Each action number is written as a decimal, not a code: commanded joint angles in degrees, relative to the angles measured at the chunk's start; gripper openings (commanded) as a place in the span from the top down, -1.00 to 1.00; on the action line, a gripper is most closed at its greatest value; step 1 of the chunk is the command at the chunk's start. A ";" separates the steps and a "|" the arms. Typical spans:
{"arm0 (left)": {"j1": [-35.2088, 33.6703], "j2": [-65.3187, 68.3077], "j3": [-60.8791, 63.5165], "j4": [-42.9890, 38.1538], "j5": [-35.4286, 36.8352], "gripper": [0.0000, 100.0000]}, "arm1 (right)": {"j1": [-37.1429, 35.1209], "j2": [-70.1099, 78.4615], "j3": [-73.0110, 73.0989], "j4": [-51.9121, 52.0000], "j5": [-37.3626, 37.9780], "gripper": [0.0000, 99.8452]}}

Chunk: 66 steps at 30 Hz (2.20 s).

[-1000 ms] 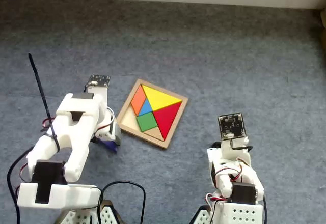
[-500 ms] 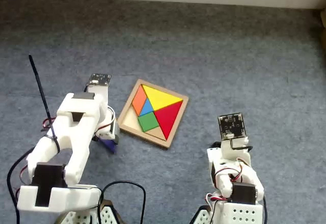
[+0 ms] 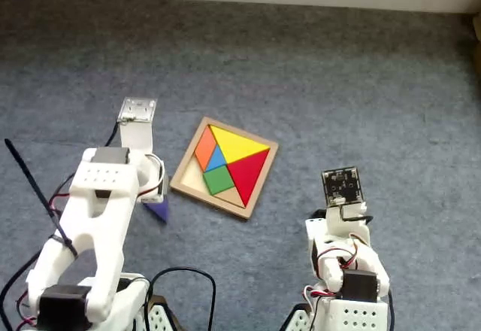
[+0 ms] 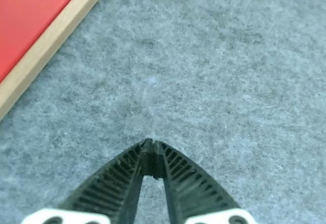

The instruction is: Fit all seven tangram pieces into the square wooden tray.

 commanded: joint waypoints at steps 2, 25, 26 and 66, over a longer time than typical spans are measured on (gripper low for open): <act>0.66 -2.33 -0.13 -0.35 0.44 0.71 | 0.66 -0.84 5.32 0.22 0.70 0.99; -25.63 -27.30 10.42 3.34 0.53 0.40 | -21.05 7.25 -20.53 4.79 0.09 0.85; -26.95 -27.65 11.65 2.29 0.53 0.40 | -22.73 10.51 -22.99 4.79 -0.88 0.85; -43.56 -28.18 14.64 -1.58 5.98 0.40 | -60.26 126.46 -114.07 6.20 -55.91 0.68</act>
